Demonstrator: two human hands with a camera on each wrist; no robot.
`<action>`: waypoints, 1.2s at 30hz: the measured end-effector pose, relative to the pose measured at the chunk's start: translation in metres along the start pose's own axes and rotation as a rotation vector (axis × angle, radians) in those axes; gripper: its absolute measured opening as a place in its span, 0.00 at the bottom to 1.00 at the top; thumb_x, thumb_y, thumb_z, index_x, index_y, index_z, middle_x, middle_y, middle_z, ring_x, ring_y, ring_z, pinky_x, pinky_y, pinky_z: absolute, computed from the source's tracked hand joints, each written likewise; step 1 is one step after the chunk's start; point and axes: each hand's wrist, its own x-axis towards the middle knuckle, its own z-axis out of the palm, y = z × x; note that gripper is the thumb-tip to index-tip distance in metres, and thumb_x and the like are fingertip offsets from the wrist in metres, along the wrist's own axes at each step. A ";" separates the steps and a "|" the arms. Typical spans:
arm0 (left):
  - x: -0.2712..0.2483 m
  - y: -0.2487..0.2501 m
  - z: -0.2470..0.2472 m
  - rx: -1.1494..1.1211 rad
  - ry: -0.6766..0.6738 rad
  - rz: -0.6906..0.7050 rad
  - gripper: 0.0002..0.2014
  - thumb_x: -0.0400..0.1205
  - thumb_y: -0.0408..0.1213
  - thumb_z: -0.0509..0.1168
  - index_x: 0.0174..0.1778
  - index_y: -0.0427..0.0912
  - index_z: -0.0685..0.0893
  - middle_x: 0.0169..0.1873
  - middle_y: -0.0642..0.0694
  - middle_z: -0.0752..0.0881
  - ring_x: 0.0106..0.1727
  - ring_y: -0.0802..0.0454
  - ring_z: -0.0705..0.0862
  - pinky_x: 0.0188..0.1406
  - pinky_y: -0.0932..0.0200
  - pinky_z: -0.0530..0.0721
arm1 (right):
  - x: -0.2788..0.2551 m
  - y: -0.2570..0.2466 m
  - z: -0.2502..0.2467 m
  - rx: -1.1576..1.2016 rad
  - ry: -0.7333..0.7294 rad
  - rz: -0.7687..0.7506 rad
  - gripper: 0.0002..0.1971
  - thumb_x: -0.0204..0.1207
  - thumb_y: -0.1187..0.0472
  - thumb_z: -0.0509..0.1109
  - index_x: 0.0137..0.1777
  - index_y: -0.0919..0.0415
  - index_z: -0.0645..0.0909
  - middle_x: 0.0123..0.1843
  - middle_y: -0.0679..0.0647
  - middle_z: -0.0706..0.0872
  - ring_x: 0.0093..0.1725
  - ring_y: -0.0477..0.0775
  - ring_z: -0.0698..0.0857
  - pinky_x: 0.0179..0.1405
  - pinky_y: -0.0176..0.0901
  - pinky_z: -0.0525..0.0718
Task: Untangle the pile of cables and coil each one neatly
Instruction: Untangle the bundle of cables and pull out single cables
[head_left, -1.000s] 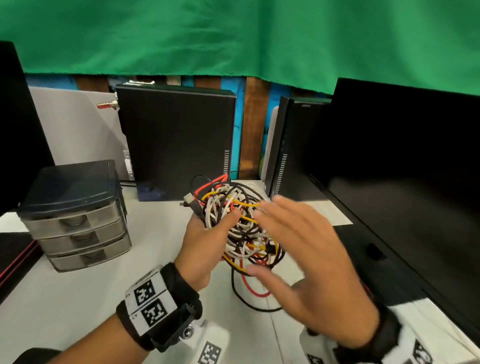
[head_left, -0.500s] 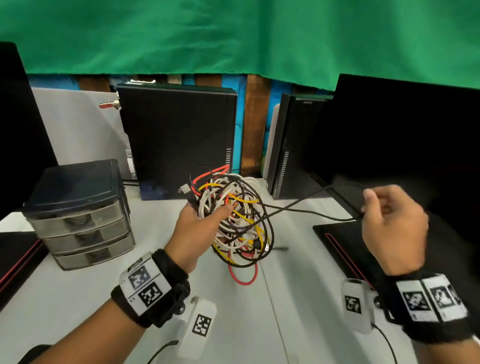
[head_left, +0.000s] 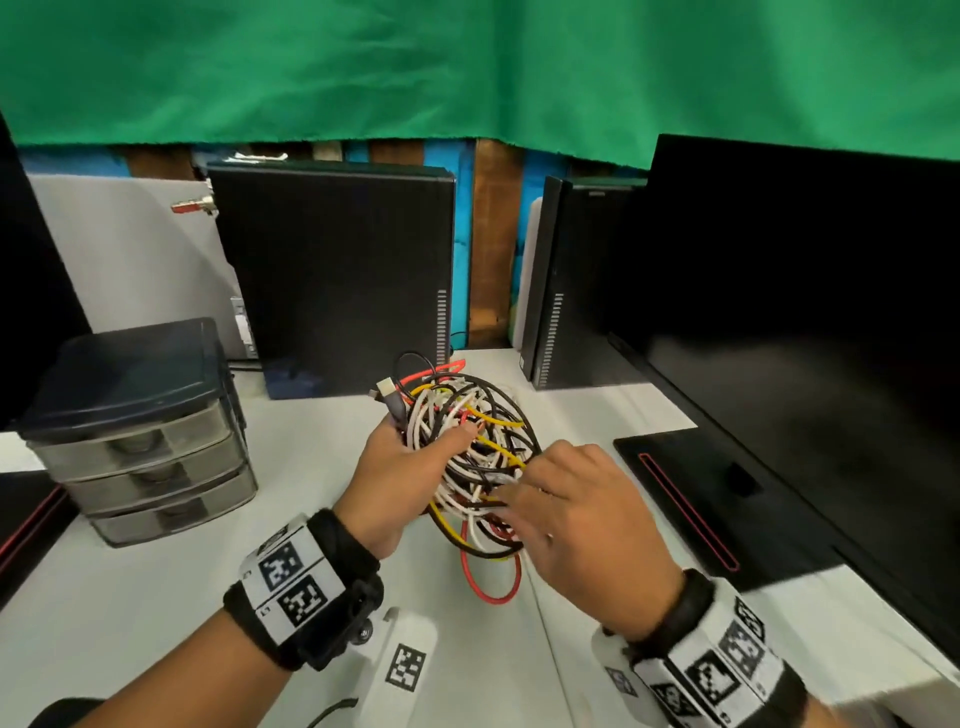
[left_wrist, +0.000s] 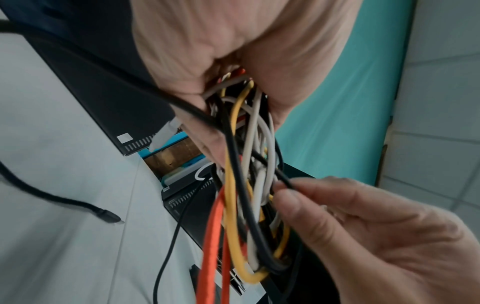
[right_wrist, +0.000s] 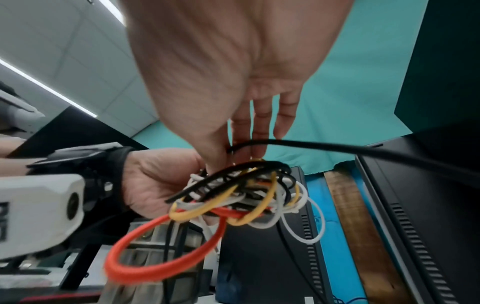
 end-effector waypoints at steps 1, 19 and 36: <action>0.001 -0.001 0.000 0.009 -0.002 0.007 0.18 0.80 0.36 0.75 0.66 0.47 0.84 0.51 0.49 0.93 0.52 0.52 0.93 0.48 0.55 0.91 | 0.001 0.004 -0.001 0.010 0.030 0.010 0.11 0.81 0.51 0.68 0.46 0.53 0.90 0.38 0.45 0.85 0.40 0.52 0.81 0.39 0.45 0.76; 0.045 0.027 -0.072 -0.145 0.402 0.033 0.17 0.76 0.37 0.77 0.61 0.48 0.86 0.47 0.48 0.94 0.49 0.49 0.93 0.47 0.49 0.89 | -0.050 0.142 0.013 0.267 -0.018 1.279 0.12 0.80 0.54 0.66 0.37 0.55 0.84 0.31 0.56 0.90 0.34 0.64 0.89 0.42 0.54 0.88; 0.006 0.054 -0.042 -0.465 -0.130 -0.003 0.23 0.74 0.34 0.61 0.65 0.32 0.86 0.55 0.35 0.90 0.54 0.39 0.90 0.61 0.40 0.88 | -0.001 0.024 -0.001 0.651 -0.088 0.582 0.28 0.79 0.39 0.64 0.78 0.45 0.74 0.74 0.37 0.78 0.74 0.36 0.75 0.73 0.39 0.73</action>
